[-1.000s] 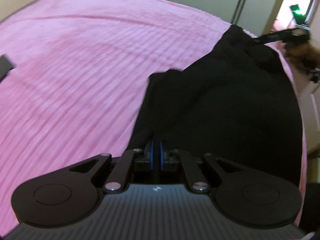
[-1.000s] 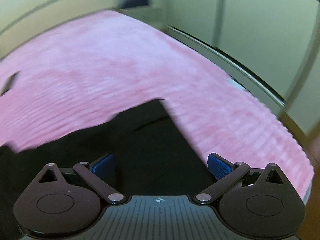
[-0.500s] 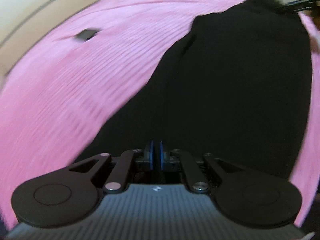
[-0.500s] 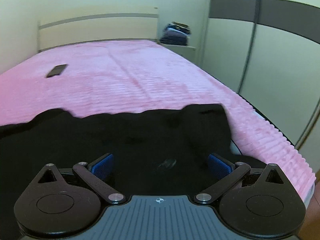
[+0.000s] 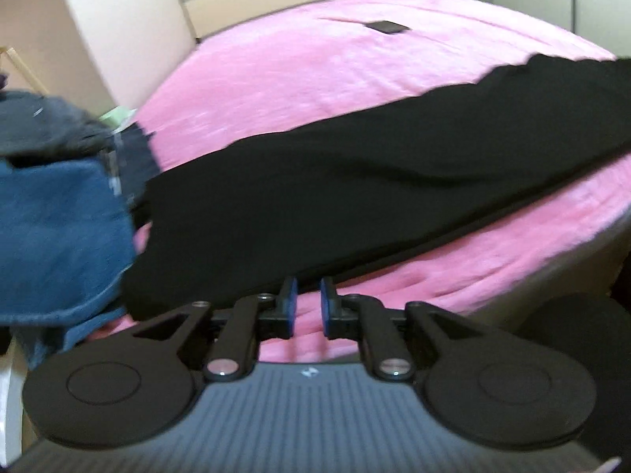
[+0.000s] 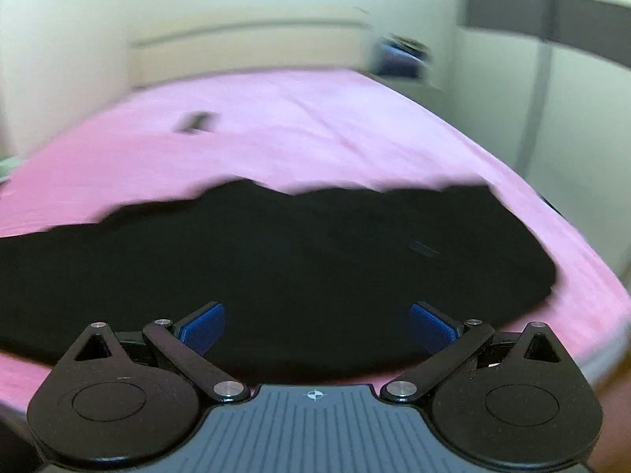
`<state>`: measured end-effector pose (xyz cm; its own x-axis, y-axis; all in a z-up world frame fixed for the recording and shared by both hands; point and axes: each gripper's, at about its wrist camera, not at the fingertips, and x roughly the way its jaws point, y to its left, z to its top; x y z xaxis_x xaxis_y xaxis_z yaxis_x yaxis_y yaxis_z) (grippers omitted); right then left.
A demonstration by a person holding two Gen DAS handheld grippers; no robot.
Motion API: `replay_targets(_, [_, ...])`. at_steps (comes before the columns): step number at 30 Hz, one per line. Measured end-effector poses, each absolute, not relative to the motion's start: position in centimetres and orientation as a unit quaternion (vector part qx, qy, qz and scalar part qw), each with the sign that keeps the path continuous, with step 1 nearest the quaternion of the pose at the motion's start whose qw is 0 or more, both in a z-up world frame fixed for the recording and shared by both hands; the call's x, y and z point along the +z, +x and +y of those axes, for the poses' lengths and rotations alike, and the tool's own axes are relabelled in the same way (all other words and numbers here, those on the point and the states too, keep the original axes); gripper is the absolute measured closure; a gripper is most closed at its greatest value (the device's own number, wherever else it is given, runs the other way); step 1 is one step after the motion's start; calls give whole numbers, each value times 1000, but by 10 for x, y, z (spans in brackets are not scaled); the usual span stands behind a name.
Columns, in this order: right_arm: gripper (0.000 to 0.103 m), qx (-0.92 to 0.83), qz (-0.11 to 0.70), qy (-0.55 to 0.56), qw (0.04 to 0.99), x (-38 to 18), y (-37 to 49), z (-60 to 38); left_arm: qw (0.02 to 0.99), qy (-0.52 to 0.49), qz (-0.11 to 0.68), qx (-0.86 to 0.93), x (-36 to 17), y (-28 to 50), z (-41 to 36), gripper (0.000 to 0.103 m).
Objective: Fold clothes
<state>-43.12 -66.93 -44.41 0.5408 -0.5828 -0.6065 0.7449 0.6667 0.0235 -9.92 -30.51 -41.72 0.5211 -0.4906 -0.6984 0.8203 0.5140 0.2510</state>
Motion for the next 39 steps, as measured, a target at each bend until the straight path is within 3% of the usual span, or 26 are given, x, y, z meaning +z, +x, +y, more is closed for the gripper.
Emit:
replay_targets(3, [1,-313,299,116,894,-447,-377,-635,835,272,289,-382,-423,-78,-287,84])
replay_targets(7, [1,-217,310,81,922,-451,-305,-589,848,263,285,-360,-432,-53,-263,70])
replay_targets(14, [1,-43,321,19,946,-457,-178,-508,875,184,297,-336,-436,4,-235,70])
replay_targets(19, [1,18,326,-21,945,-471,-121,-459,871,204,301,-331,-440,24,-232,61])
replay_targets(30, [2,117,311,-119,936,-489,-84,-363,864,225,291,-342,-427,9,-197,65])
replay_targets(31, [21,124,308,-133,934,-491,-80,-353,863,231,287,-345,-426,4,-196,65])
replay_targets(33, [48,130,308,-171,927,-498,-66,-332,863,237,277,-350,-423,-3,-193,64])
replay_targets(39, [48,155,297,-249,909,-518,-26,-281,870,228,271,-344,-421,-9,-183,64])
